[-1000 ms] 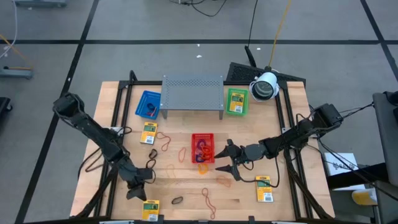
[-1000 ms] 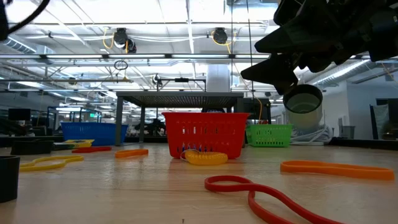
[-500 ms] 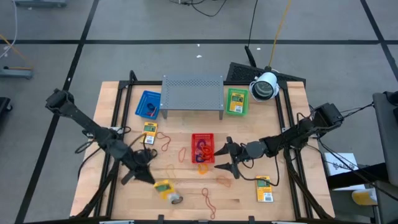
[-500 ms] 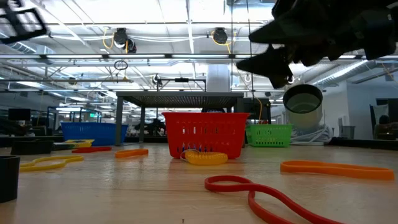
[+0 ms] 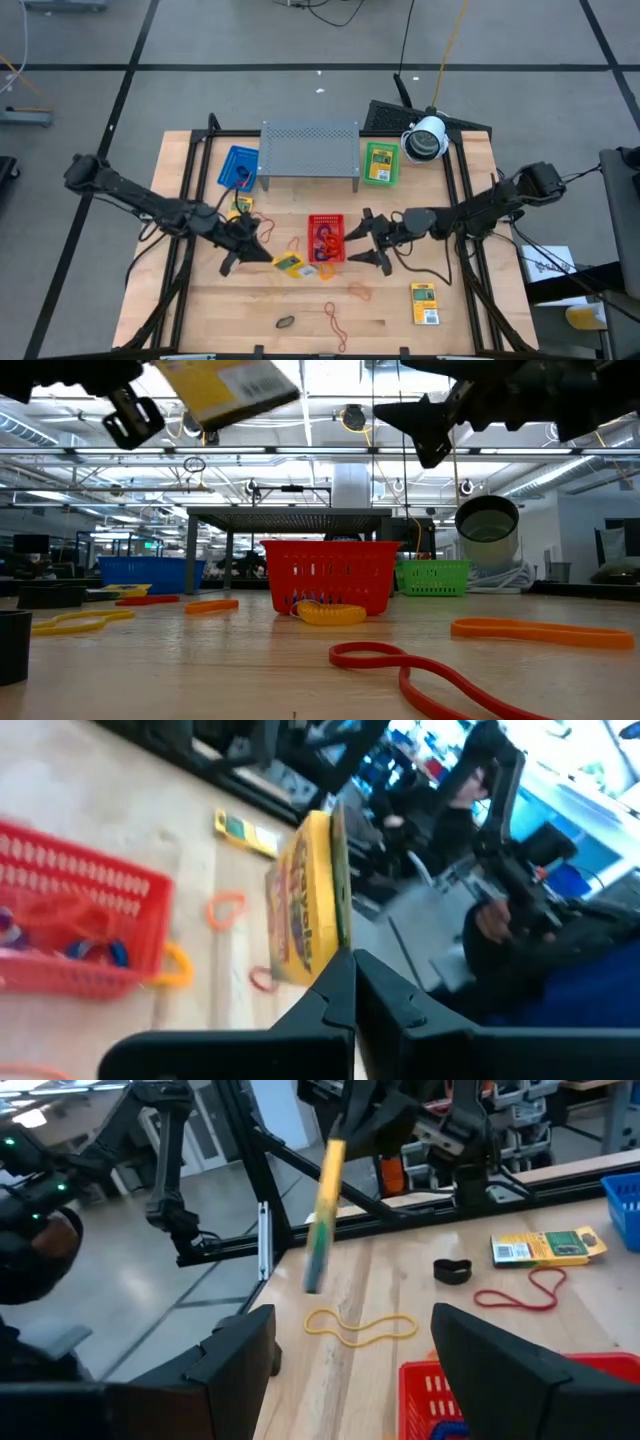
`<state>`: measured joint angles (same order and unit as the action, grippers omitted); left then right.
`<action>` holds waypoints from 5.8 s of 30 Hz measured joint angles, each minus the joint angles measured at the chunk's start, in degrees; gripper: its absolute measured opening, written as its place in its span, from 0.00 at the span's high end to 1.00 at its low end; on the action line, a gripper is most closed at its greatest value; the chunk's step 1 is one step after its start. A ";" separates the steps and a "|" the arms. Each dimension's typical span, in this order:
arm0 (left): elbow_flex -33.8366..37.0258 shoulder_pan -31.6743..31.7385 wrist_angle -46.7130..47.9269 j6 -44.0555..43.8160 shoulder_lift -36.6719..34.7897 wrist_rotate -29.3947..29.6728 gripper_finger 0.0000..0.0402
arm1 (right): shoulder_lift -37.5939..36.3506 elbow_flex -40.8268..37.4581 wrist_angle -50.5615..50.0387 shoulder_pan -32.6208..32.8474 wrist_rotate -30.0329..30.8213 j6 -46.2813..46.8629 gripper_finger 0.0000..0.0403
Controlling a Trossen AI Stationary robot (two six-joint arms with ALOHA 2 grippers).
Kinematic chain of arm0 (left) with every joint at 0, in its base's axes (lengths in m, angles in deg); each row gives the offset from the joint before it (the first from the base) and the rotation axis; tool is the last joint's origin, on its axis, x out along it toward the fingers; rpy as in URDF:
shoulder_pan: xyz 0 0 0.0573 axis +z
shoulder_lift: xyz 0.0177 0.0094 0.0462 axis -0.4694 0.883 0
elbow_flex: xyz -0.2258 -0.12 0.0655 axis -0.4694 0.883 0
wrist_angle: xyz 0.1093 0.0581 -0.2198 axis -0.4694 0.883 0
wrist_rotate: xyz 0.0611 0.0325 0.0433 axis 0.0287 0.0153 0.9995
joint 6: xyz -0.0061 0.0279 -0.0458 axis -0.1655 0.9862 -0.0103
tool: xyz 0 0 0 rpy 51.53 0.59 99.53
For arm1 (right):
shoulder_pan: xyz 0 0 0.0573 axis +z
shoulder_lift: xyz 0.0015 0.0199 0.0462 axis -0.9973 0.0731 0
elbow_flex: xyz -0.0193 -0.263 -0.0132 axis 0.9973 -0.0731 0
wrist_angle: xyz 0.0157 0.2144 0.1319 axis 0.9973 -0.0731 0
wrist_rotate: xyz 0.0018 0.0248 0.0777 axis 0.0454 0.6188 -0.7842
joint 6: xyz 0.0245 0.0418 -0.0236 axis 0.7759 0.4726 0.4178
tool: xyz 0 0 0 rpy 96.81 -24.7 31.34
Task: Pick & Place Office Desk Supplies
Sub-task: Put the bottom left yellow crayon box into the green basket
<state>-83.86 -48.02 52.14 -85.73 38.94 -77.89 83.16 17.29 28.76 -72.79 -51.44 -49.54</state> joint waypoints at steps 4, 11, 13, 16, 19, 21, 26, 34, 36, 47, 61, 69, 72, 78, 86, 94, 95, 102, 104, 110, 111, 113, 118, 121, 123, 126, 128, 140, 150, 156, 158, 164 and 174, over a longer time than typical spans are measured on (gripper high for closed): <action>-0.04 2.37 -4.01 0.33 2.22 -1.17 1.00 | 0.00 0.00 -0.02 -2.62 -2.94 0.55 0.36; -1.58 5.36 -8.48 -0.14 10.67 -3.83 1.00 | 0.04 1.37 -0.02 -4.74 -7.05 1.86 0.36; -4.13 6.07 -7.48 0.48 13.46 -4.64 1.00 | 0.00 3.17 -2.17 -4.75 -7.07 1.38 0.36; -9.59 6.81 -5.59 3.20 17.34 -6.13 1.00 | 0.05 6.39 -9.27 -4.22 -6.76 -0.49 0.36; -15.42 7.54 -0.64 6.46 20.30 -7.71 1.00 | 0.05 8.42 -12.76 -2.97 -6.17 -1.85 0.36; -18.98 8.16 3.01 8.24 21.96 -8.57 1.00 | 0.02 8.70 -13.01 -2.28 -4.99 -2.94 0.36; -24.75 9.24 9.28 9.99 24.63 -8.77 1.00 | -1.31 8.69 -12.63 -1.28 -4.37 -4.18 0.36; -26.43 10.36 10.27 9.92 26.38 -8.68 1.00 | -2.77 8.70 -12.30 -0.24 -3.52 -5.37 0.36; -26.43 10.59 10.10 9.77 26.36 -8.47 1.00 | -2.67 8.68 -11.49 -0.13 -3.55 -5.68 0.36; -26.43 10.63 9.44 9.25 26.36 -7.09 1.00 | -2.72 8.68 -8.95 0.24 -1.82 -5.66 0.36; -26.40 10.63 7.76 8.81 26.36 -5.62 1.00 | -0.80 8.68 -4.16 0.98 0.72 -5.70 0.36; -26.40 10.63 7.43 8.87 26.36 -5.63 1.00 | -0.83 8.68 -3.65 0.98 0.99 -4.35 0.36; -26.40 10.63 6.76 8.89 26.36 -5.64 1.00 | -0.83 8.68 -4.04 0.98 2.34 -4.14 0.38; -26.40 10.63 6.75 8.89 26.34 -5.66 1.00 | -0.83 8.68 -4.94 0.98 2.68 -4.29 0.55; -26.38 10.63 6.82 9.27 26.34 -5.87 1.00 | -0.83 8.68 -4.50 1.21 3.89 -6.29 0.93; -26.38 10.63 6.65 9.24 26.32 -5.99 1.00 | -1.00 8.68 -4.31 4.28 10.17 -10.55 0.99; -26.38 10.63 6.51 9.22 26.32 -5.99 0.99 | -1.06 8.68 -4.10 4.40 10.19 -10.60 0.99; -26.36 10.63 3.54 6.94 26.26 -6.10 0.93 | -1.14 8.68 -4.57 4.37 10.11 -10.18 1.00; -26.36 10.63 3.12 6.95 26.25 -6.08 0.89 | -1.51 8.67 -4.88 4.37 10.09 -10.21 1.00; -26.36 10.63 -1.04 8.70 26.25 -6.00 0.75 | -5.64 8.63 -8.46 4.24 13.33 -13.01 1.00; -26.36 10.63 -2.19 9.02 26.26 -5.73 0.73 | -6.96 8.63 -10.39 4.24 14.48 -13.47 1.00; -26.36 10.63 -3.61 9.03 26.25 -5.34 0.69 | -10.31 8.63 -14.68 4.24 17.34 -14.01 1.00; -26.36 10.63 -2.26 9.03 26.27 -5.14 0.63 | -19.90 8.63 -28.74 4.22 25.70 -15.68 1.00; -26.36 10.63 -0.26 9.18 26.28 -5.14 0.63 | -25.98 8.63 -35.28 4.24 31.57 -18.35 1.00; -26.36 10.63 0.65 9.18 26.29 -5.16 0.63 | -29.38 8.63 -39.04 4.22 35.06 -21.84 1.00; -26.36 10.63 2.25 9.18 26.30 -5.19 0.63 | -33.42 8.63 -41.98 3.61 38.42 -28.43 1.00; -26.36 10.63 2.72 9.18 26.32 -5.21 0.63 | -35.35 8.63 -43.51 2.38 38.54 -33.57 1.00; -26.36 11.73 4.45 12.99 26.32 -5.64 0.63 | -34.65 8.63 -50.41 -17.10 29.61 -51.12 1.00; -26.36 15.02 6.78 12.96 26.32 -5.77 0.63 | -27.67 8.63 -49.51 -34.36 6.17 -51.02 1.00; -26.36 16.51 7.40 12.91 26.32 -5.78 0.63 | -25.25 8.63 -45.08 -39.93 -6.09 -55.45 1.00; -26.36 16.65 7.44 12.75 26.32 -5.77 0.63 | -25.09 8.63 -43.86 -41.63 -9.39 -55.78 1.00; -26.36 16.62 7.41 11.67 26.32 -5.78 0.63 | -25.09 8.63 -44.47 -48.29 -16.19 -57.36 1.00; -26.36 16.62 7.31 11.47 26.32 -5.58 0.63 | -24.67 7.33 -45.49 -59.56 -32.41 -58.39 1.00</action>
<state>-110.22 -31.39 59.45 -74.25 65.25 -83.47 58.49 24.61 -16.73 -132.34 -83.85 -107.94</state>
